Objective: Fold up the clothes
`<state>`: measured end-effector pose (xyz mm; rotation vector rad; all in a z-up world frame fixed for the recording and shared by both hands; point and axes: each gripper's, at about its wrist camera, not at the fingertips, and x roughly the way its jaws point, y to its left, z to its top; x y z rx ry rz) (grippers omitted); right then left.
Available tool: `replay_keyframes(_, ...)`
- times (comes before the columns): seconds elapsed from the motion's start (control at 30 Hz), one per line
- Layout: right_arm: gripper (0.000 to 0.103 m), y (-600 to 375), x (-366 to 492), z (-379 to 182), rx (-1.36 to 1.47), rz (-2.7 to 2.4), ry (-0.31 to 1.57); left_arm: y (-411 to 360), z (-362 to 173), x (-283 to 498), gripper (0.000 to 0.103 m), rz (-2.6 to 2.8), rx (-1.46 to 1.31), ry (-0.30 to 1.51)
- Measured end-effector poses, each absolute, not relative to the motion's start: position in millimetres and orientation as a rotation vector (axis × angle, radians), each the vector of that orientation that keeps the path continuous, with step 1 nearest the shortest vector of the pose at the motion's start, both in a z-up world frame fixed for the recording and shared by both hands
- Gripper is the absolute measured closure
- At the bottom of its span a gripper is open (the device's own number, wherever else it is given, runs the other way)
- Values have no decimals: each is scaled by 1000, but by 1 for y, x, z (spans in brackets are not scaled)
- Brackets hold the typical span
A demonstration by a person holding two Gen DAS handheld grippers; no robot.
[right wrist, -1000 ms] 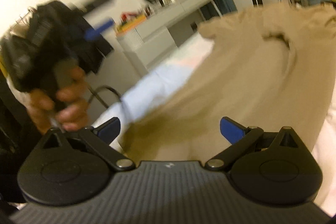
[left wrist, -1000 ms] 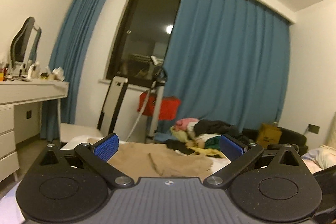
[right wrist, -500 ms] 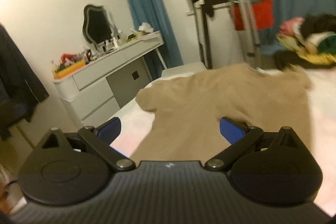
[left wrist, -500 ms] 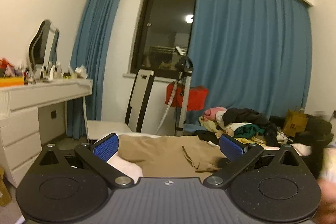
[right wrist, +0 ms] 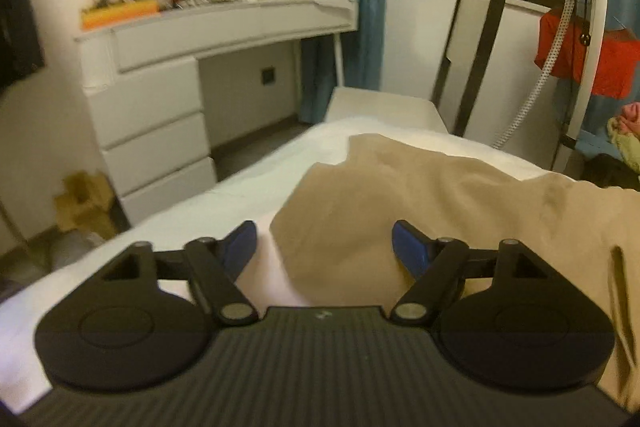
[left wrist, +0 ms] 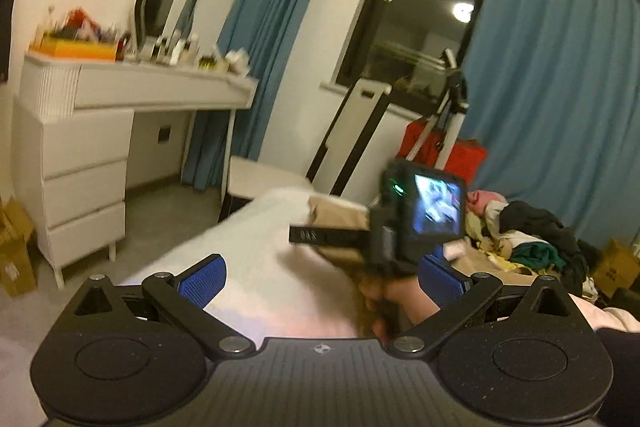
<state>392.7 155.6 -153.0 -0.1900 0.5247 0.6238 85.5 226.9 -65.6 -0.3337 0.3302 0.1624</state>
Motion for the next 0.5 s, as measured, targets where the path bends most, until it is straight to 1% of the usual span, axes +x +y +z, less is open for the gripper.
replay_keyframes(0.03,45,158,396,-155,-187,608,529,230,-68,88,0,164,-342,336)
replay_keyframes(0.07,69,161,400,-157,-185,591,533,231,-69,89,0,163,-344,336)
replay_keyframes(0.1,85,156,401,-155,-162,574,527,232,-69,89,0,163,-346,336)
replay_keyframes(0.13,96,151,402,-153,-140,556,520,234,-70,90,0,162,-348,336)
replay_keyframes(0.17,96,146,403,-151,-117,539,514,235,-70,90,0,161,-351,336)
replay_keyframes(0.23,96,127,397,-133,-55,520,444,238,-72,91,0,160,-355,337)
replay_keyframes(0.37,97,78,389,-87,63,457,312,242,-73,92,0,154,-359,335)
replay_keyframes(0.5,97,6,373,-48,160,329,192,233,-66,84,0,125,-338,321)
